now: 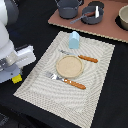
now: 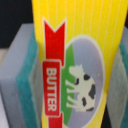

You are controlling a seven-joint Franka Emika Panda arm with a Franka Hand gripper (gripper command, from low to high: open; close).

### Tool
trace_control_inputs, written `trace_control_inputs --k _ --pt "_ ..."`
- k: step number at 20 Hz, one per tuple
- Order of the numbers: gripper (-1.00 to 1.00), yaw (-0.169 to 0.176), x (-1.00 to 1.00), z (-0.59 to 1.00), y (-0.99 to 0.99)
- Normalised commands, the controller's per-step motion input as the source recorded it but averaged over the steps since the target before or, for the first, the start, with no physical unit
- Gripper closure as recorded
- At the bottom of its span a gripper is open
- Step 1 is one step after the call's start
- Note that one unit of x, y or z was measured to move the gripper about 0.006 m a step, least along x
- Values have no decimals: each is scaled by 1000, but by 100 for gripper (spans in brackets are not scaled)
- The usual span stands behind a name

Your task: Interact with the objects in diverse but meaningful ways.

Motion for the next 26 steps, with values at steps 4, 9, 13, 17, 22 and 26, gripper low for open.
trace_control_inputs --k 4,9,13,17,22,26 --pt "100 -111 837 951 0" --pt "100 -92 863 707 -25" --pt "100 -37 888 346 -111" --pt "100 -1 825 39 -247" --pt "100 0 767 10 -280" --pt "100 0 706 42 -271"
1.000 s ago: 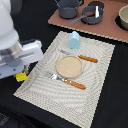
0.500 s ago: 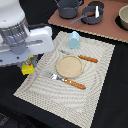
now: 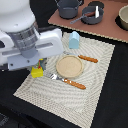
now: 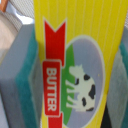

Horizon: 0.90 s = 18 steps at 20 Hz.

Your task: Interact with the objects in diverse but meaningful ways.

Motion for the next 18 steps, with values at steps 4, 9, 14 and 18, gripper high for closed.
trace_control_inputs --k 4,9,14,18 --pt "100 0 718 77 -266" --pt "100 0 736 110 -254" --pt "100 0 745 122 -231" --pt "100 0 779 82 -197"
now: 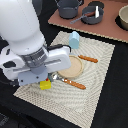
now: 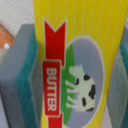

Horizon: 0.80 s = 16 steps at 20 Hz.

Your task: Interact with the objects in diverse but meaningful ways.

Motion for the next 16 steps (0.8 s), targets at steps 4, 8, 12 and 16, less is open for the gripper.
trace_control_inputs --k 4,8,12,16 --pt "100 -3 841 8 -122" --pt "100 -8 846 14 -133" --pt "100 -9 837 0 -134" --pt "100 -11 821 13 -146"
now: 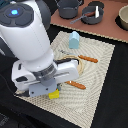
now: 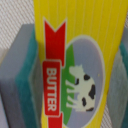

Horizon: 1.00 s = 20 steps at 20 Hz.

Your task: Interact with the objects in diverse but meaningful ways.

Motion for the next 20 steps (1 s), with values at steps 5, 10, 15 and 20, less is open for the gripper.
trace_control_inputs --k 5,10,15,20 --pt "-100 -59 599 524 -246" --pt "-100 -73 565 809 -197" --pt "-100 -76 510 990 -72" --pt "-100 -31 352 1000 73"
